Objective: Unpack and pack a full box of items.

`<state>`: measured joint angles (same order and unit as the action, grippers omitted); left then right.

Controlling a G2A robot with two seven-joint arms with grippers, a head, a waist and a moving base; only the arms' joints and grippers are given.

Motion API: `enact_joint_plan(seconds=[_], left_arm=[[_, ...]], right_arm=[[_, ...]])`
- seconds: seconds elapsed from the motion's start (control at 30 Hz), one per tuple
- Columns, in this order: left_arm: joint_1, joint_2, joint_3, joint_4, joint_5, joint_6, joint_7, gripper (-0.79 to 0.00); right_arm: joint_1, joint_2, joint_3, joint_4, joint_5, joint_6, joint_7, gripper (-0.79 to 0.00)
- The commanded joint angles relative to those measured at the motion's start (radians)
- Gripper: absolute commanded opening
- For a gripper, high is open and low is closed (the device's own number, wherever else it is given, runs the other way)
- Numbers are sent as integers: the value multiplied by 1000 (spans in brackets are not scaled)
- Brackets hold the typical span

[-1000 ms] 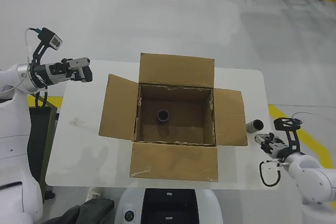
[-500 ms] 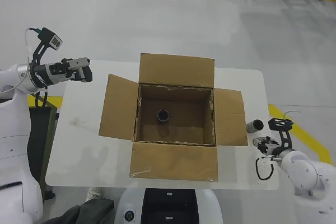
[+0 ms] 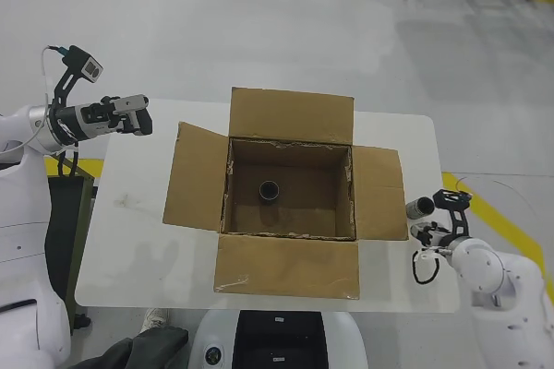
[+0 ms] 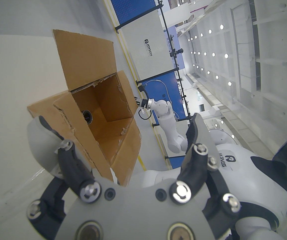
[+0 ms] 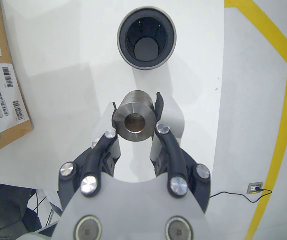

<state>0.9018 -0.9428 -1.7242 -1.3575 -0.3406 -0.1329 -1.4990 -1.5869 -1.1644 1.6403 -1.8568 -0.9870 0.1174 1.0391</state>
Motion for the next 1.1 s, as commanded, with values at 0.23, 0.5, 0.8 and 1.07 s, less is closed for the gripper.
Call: enact_joint_plan(seconds=[0.23,0.5,0.8,1.07], left_arm=[[0,0,0,0,0,0,0,0],[0,0,0,0,0,0,0,0],[0,0,0,0,0,0,0,0],[0,0,0,0,0,0,0,0]], right_arm=[[39,2,-29,22,-45,35,26,-785],[71,1,-51,81,-55,56,13,-770],[92,0,-63,124,-45,65,-2,-594],[103,-1,-76,145,-33,64,-26,-520]])
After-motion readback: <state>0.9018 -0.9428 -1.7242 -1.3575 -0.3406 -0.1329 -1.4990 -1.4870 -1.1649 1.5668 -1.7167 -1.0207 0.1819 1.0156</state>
